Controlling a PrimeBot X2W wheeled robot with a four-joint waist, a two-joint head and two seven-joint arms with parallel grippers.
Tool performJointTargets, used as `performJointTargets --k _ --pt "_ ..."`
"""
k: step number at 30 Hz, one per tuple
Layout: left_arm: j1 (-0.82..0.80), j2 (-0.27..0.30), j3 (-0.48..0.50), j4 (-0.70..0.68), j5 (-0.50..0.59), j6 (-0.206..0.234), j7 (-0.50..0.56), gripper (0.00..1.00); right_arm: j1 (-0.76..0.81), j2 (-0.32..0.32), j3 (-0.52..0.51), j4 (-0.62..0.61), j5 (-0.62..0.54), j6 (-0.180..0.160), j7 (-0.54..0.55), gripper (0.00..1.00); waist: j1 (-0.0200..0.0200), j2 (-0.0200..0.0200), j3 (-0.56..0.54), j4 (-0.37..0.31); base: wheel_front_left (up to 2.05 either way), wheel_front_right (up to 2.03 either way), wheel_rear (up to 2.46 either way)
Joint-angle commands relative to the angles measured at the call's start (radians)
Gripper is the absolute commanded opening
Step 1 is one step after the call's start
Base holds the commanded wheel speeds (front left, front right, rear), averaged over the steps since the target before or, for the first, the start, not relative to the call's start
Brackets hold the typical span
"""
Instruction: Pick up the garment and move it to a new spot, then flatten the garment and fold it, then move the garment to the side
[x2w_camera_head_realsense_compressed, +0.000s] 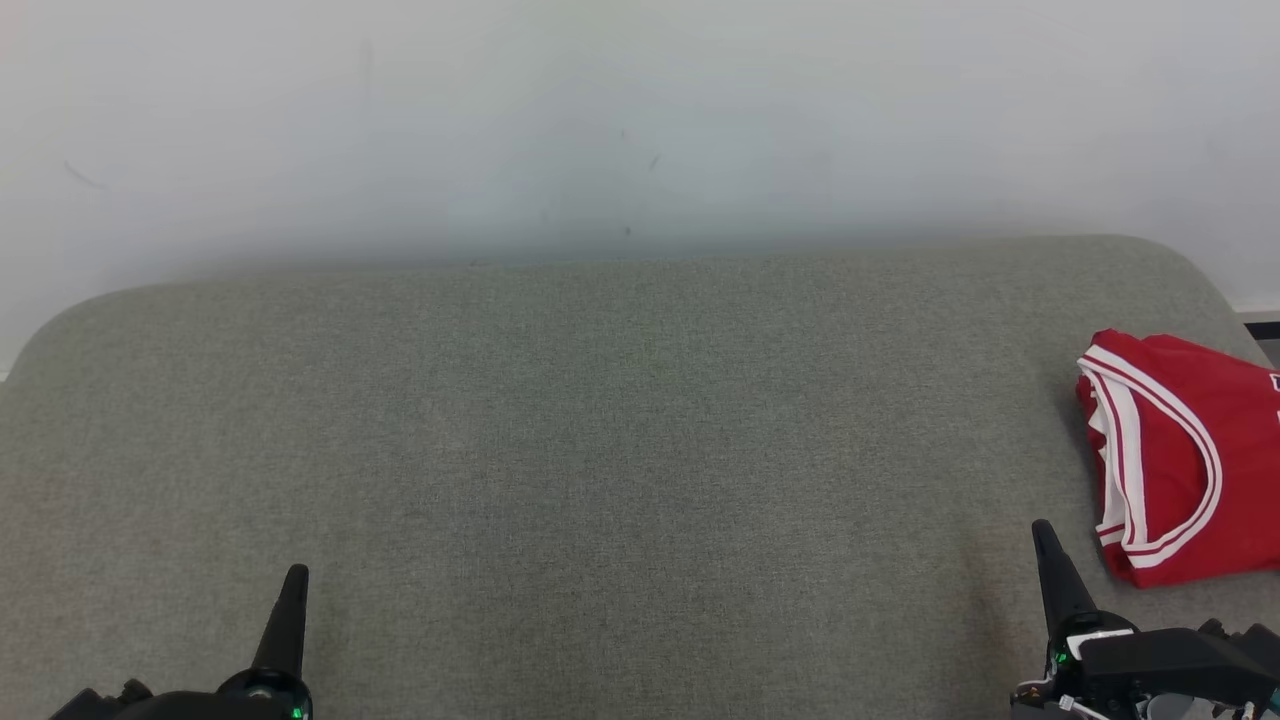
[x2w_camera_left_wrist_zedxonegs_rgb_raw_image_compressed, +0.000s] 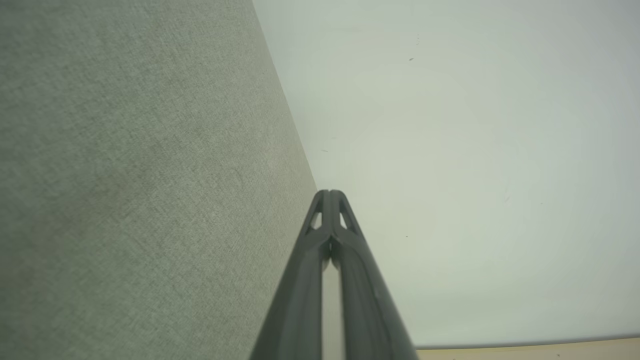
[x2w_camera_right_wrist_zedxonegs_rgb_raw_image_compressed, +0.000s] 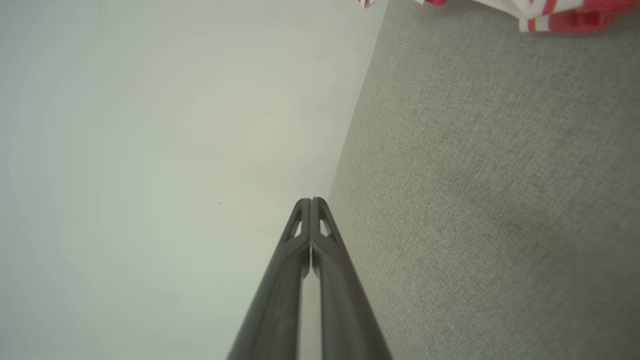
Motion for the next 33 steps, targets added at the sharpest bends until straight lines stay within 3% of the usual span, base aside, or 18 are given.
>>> performJointTargets --k 1,33 --pt "-0.017 0.005 0.003 -0.008 -0.019 -0.004 0.007 0.0 -0.016 0.0 -0.004 -0.01 0.02 -0.002 0.005 0.0 0.0001 0.0 0.0 0.0 0.0 0.0 0.0" --pt "-0.045 0.007 0.012 -0.004 -0.252 -0.021 0.068 0.0 -0.023 0.001 -0.036 -0.024 0.255 -0.002 0.065 0.0 0.0001 0.0 0.013 0.003 0.0 0.0 0.0"
